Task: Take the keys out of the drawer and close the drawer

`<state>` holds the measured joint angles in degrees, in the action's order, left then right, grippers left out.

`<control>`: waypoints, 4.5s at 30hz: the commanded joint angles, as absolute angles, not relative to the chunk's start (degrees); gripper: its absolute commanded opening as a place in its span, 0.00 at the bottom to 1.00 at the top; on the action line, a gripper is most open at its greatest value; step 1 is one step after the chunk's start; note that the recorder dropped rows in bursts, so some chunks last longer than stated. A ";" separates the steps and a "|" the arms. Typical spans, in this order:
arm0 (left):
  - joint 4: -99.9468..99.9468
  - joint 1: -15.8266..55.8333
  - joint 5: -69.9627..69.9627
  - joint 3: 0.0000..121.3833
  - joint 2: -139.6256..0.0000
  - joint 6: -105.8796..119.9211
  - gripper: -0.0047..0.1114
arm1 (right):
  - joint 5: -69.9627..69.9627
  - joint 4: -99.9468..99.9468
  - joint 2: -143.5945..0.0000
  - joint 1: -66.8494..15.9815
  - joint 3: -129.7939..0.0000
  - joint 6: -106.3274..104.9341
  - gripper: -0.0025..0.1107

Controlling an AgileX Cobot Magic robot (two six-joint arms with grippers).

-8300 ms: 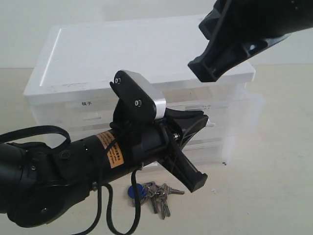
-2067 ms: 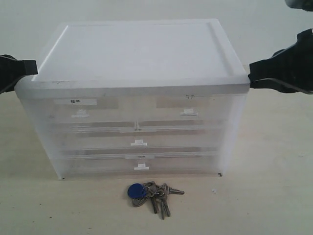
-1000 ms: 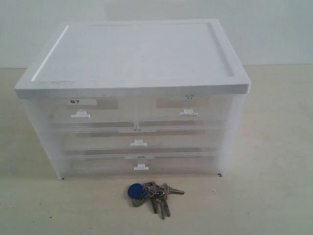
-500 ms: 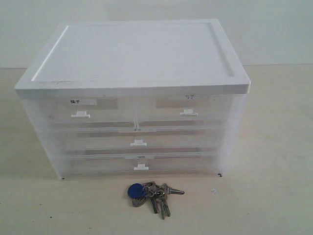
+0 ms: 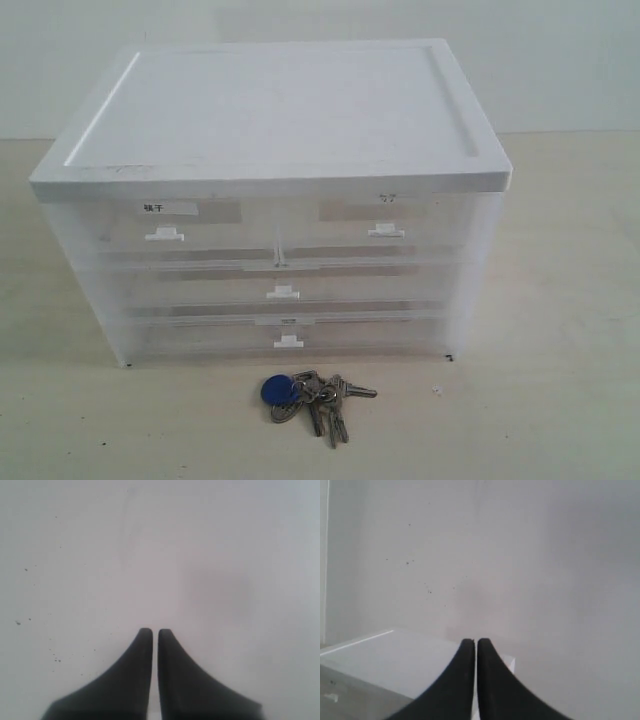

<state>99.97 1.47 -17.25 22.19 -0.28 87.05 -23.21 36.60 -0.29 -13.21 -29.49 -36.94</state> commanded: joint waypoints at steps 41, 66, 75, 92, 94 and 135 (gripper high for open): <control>-4.33 -0.74 2.87 0.19 0.00 -1.70 0.08 | -36.20 36.91 0.00 -13.25 -29.21 -24.37 0.02; -3.62 -4.94 -17.21 0.00 0.00 -1.70 0.08 | -36.67 36.91 0.00 -13.25 -29.21 -24.37 0.02; -3.62 -4.94 -17.20 0.00 0.00 -1.70 0.08 | -36.67 36.91 0.00 -13.25 -29.21 -24.37 0.02; -3.62 -4.94 -17.20 0.00 0.00 -1.70 0.08 | -36.67 36.91 0.00 -13.25 -29.21 -24.37 0.02; -3.62 -4.94 -17.20 0.00 0.00 -1.70 0.08 | -36.67 36.91 0.00 -13.25 -29.21 -24.37 0.02; -3.62 -4.94 -17.20 0.00 0.00 -1.70 0.08 | -19.35 -2.26 0.00 0.65 0.00 -1.86 0.02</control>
